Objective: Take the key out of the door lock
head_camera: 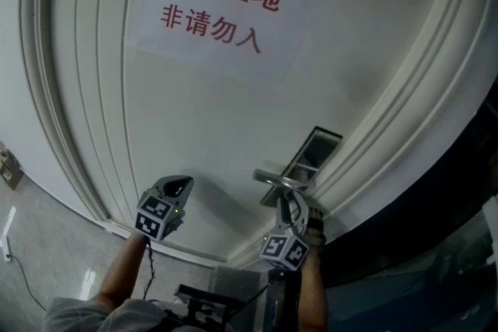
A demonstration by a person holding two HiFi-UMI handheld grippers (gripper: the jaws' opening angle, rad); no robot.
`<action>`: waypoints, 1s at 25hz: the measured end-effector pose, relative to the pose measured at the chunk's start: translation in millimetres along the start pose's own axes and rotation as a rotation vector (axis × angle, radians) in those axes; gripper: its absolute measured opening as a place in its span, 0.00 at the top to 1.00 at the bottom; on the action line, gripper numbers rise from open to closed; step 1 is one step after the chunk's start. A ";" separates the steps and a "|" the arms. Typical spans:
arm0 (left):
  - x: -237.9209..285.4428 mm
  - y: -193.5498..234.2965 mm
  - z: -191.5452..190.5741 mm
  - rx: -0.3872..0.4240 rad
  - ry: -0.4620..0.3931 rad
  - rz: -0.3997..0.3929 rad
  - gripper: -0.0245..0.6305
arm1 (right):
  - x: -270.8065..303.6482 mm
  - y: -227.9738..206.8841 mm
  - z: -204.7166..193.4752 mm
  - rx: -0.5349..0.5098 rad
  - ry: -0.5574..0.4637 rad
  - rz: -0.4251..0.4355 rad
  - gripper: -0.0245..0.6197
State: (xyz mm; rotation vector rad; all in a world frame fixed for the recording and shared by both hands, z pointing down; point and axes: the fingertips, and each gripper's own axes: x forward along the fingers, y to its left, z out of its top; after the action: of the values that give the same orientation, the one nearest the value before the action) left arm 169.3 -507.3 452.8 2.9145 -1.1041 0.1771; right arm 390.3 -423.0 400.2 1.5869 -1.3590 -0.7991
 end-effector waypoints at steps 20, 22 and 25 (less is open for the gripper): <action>4.6 2.4 -1.3 -0.021 -0.009 0.012 0.97 | 2.6 -4.7 -1.9 -0.151 0.003 -0.079 0.92; 3.2 2.1 -1.2 -0.021 -0.009 0.012 0.97 | 2.5 -5.2 -1.9 -0.171 0.007 -0.085 0.92; 0.2 2.5 -1.2 -0.023 -0.009 0.014 0.97 | 2.1 -5.3 -1.7 -0.213 0.018 -0.095 0.93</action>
State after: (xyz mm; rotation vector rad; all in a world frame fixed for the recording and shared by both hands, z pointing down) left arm 167.7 -509.2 454.0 2.8912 -1.1201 0.1512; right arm 394.5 -424.6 396.3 1.4952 -1.1518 -0.9516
